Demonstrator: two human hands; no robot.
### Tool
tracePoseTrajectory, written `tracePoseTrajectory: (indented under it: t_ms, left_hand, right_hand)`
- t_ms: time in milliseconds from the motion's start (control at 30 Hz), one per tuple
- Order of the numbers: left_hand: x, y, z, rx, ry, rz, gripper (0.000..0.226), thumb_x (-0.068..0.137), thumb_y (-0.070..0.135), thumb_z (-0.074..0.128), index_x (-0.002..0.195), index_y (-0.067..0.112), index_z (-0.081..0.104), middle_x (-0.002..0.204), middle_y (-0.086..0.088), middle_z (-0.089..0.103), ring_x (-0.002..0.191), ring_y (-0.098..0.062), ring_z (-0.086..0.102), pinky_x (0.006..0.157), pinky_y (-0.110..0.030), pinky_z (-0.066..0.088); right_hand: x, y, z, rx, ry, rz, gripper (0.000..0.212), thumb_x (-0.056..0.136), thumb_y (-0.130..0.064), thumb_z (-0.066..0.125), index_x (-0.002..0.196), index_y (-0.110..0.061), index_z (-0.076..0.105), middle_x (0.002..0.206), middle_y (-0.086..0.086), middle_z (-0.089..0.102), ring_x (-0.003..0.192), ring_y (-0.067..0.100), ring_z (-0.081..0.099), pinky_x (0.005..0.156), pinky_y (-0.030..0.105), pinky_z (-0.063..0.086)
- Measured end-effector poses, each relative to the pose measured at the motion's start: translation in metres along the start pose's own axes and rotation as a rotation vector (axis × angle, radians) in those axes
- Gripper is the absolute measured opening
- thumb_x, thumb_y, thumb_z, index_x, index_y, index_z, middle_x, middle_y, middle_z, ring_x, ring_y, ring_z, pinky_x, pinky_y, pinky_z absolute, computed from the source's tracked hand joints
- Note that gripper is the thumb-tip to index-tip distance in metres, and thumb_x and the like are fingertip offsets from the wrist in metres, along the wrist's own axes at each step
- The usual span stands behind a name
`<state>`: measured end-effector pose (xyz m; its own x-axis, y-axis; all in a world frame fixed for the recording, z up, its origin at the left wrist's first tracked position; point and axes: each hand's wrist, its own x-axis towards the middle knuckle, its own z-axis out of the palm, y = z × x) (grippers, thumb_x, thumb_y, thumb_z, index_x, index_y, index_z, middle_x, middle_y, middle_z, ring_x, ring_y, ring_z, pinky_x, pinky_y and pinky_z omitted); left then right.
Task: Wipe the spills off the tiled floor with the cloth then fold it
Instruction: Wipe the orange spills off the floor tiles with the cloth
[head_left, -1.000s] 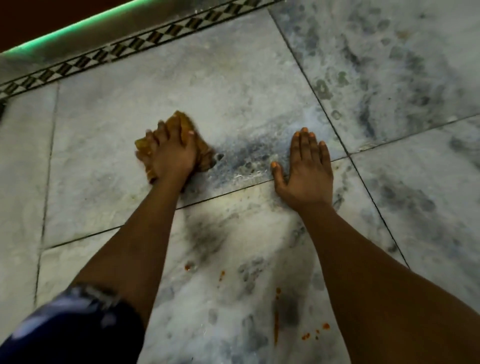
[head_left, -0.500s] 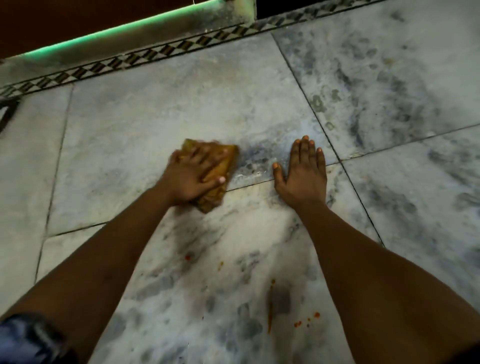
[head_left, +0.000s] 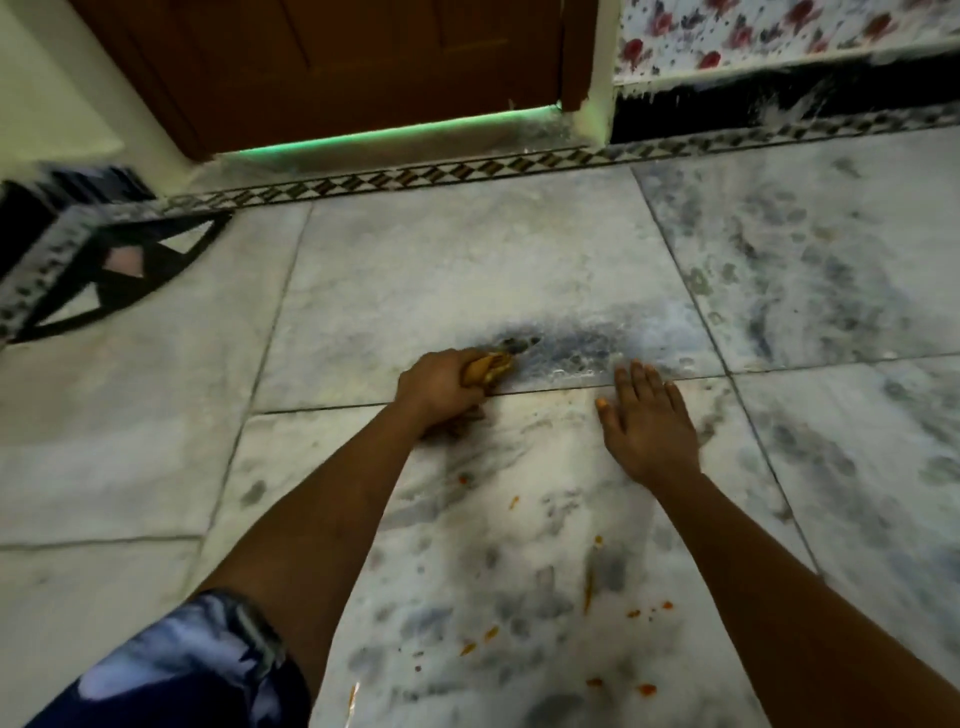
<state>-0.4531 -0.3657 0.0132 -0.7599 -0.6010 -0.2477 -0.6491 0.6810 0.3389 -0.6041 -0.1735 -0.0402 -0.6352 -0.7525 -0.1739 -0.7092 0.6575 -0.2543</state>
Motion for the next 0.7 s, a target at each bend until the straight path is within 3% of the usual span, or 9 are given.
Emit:
tracePoseTrajectory:
  t_ms: [100, 233, 333, 433, 500, 600, 700]
  left_hand:
    - [-0.045, -0.011, -0.033, -0.202, 0.041, -0.027, 0.058, 0.068, 0.037, 0.058, 0.125, 0.028, 0.055, 0.119, -0.004, 0.064, 0.109, -0.027, 0.057, 0.087, -0.037, 0.049]
    - [-0.103, -0.043, -0.065, -0.179, 0.052, -0.048, 0.049, 0.078, 0.02, 0.066, 0.125, 0.028, 0.055, 0.118, -0.002, 0.064, 0.106, -0.023, 0.058, 0.089, -0.037, 0.048]
    - [-0.149, -0.074, -0.085, -0.204, 0.076, -0.136, 0.048, 0.08, 0.015, 0.066, 0.125, 0.026, 0.055, 0.115, -0.005, 0.064, 0.102, -0.025, 0.06, 0.089, -0.04, 0.05]
    - [-0.188, -0.103, -0.091, -0.282, 0.1, -0.228, 0.045, 0.081, 0.014, 0.065, 0.124, 0.027, 0.056, 0.111, -0.007, 0.067, 0.097, -0.027, 0.064, 0.088, -0.043, 0.051]
    - [-0.2, -0.117, -0.087, -0.205, 0.117, -0.266, 0.046, 0.082, 0.018, 0.064, 0.126, 0.028, 0.054, 0.112, -0.007, 0.066, 0.1, -0.026, 0.061, 0.087, -0.04, 0.05]
    - [-0.205, -0.135, -0.067, -0.183, 0.197, -0.324, 0.047, 0.083, 0.018, 0.062, 0.129, 0.027, 0.053, 0.115, -0.008, 0.064, 0.104, -0.028, 0.058, 0.083, -0.036, 0.047]
    - [-0.198, -0.14, -0.036, -0.451, 0.324, -0.383, 0.047, 0.083, 0.012, 0.06, 0.128, 0.024, 0.054, 0.117, -0.008, 0.063, 0.105, -0.025, 0.058, 0.083, -0.032, 0.046]
  right_hand:
    - [-0.028, -0.029, 0.006, -0.002, 0.008, -0.1, 0.078, 0.083, -0.053, 0.001, 0.15, -0.014, 0.01, 0.158, 0.008, 0.003, 0.146, 0.02, 0.001, 0.116, 0.033, -0.003]
    - [-0.055, -0.062, 0.016, -0.055, -0.04, -0.195, 0.097, 0.066, -0.059, -0.018, 0.15, -0.016, 0.007, 0.158, 0.006, -0.001, 0.146, 0.019, -0.002, 0.115, 0.033, -0.006]
    - [-0.066, -0.082, 0.015, -0.186, -0.128, -0.309, 0.097, 0.065, -0.059, -0.021, 0.15, -0.018, 0.001, 0.158, 0.004, -0.005, 0.145, 0.017, -0.006, 0.115, 0.034, -0.008]
    - [-0.067, -0.094, 0.001, -0.373, -0.216, -0.424, 0.073, 0.087, -0.055, -0.005, 0.15, -0.018, -0.004, 0.158, 0.005, -0.006, 0.146, 0.018, -0.005, 0.115, 0.035, -0.007]
    - [-0.065, -0.097, -0.007, -0.424, -0.257, -0.414, 0.063, 0.098, -0.049, 0.01, 0.15, -0.017, -0.005, 0.158, 0.006, -0.006, 0.146, 0.019, -0.004, 0.115, 0.035, -0.006]
    - [-0.068, -0.101, -0.006, -0.411, -0.295, -0.36, 0.063, 0.099, -0.048, 0.017, 0.15, -0.016, -0.004, 0.158, 0.007, -0.006, 0.146, 0.02, -0.004, 0.116, 0.036, -0.004]
    - [-0.074, -0.1, 0.011, -0.344, -0.296, -0.314, 0.064, 0.099, -0.048, 0.018, 0.15, -0.016, -0.006, 0.158, 0.006, -0.008, 0.146, 0.02, -0.005, 0.116, 0.037, -0.004]
